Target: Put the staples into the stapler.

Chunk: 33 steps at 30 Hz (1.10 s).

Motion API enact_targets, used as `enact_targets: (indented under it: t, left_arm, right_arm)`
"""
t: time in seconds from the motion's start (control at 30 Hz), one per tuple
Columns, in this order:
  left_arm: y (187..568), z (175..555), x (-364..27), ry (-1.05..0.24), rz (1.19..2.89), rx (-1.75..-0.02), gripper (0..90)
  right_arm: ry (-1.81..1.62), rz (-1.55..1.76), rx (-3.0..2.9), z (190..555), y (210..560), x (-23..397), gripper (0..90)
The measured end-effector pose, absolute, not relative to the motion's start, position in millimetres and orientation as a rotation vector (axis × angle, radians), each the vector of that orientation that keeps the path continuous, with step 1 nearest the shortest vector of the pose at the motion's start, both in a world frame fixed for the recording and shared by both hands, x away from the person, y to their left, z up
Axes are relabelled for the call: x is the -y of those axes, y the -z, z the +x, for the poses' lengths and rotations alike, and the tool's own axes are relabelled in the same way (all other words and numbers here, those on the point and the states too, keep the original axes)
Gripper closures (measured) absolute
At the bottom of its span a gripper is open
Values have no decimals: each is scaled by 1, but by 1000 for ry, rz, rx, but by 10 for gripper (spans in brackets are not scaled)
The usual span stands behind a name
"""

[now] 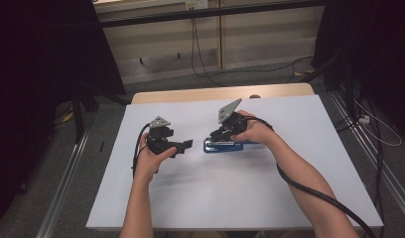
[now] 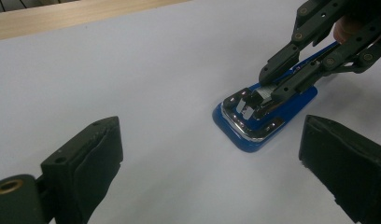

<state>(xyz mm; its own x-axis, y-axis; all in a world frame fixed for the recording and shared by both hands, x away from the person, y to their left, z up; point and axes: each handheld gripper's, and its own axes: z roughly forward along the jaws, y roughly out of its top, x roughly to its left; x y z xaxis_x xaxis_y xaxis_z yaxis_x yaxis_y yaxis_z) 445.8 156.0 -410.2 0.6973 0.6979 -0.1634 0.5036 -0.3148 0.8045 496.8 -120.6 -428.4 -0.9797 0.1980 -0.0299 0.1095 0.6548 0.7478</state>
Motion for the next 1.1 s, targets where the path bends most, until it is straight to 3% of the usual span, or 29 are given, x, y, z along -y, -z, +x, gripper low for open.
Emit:
enact_targets:
  t: [1.1]
  left_arm:
    - [411,445,-155,-265,1983,-927,63]
  right_arm:
    - [-1282,317,-2778,501,434,116,769]
